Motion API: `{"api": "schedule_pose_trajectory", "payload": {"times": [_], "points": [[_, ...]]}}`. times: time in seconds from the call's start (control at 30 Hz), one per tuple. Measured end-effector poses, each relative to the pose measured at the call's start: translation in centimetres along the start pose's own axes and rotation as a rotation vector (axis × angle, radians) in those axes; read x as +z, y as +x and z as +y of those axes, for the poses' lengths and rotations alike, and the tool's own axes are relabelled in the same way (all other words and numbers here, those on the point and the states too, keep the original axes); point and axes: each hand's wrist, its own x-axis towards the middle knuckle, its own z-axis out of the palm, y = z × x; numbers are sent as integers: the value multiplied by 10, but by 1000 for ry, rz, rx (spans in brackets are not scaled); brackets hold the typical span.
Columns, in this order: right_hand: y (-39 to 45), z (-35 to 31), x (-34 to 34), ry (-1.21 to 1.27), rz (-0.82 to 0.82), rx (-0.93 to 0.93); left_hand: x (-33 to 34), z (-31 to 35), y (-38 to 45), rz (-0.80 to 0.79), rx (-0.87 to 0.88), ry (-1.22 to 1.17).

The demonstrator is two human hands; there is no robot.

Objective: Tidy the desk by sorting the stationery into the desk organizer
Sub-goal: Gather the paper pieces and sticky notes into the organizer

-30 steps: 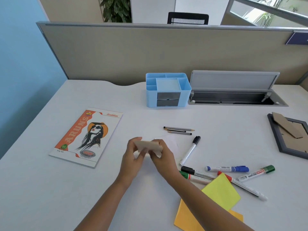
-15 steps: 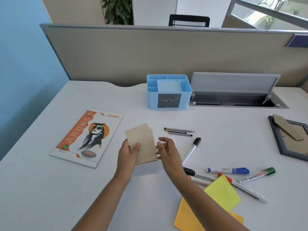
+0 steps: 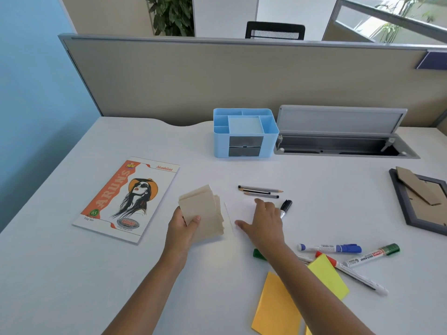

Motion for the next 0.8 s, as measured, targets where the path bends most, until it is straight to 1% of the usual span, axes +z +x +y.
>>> {"api": "schedule_pose_trajectory", "payload": {"times": [0.07, 0.17, 0.27, 0.37, 0.43, 0.5, 0.57, 0.67, 0.8], "points": [[5, -2, 1, -126, -18, 4, 0, -1, -1, -62, -21, -39], [13, -9, 1, -153, -51, 3, 1, -2, -1, -124, -42, -69], [19, -14, 1, -129, -128, 41, 1, -5, 1, -135, -61, -101], [24, -14, -3, 27, -230, 87, 2, -7, 5, -126, -86, -144], [28, -12, -5, 155, -292, 53, 4, -8, 7, -130, -96, -147], [26, -14, -4, 280, -315, 11, 7, -10, 8, -113, -109, -162], [21, -16, 0, 457, -327, -3, 12, -12, 8, -93, -135, -198], [12, -20, 2, 755, -386, 36, 18, -10, 9, -108, -149, -246], [4, -21, 0, 1041, -460, 14, 19, -5, 13, -118, -102, -177]]}}
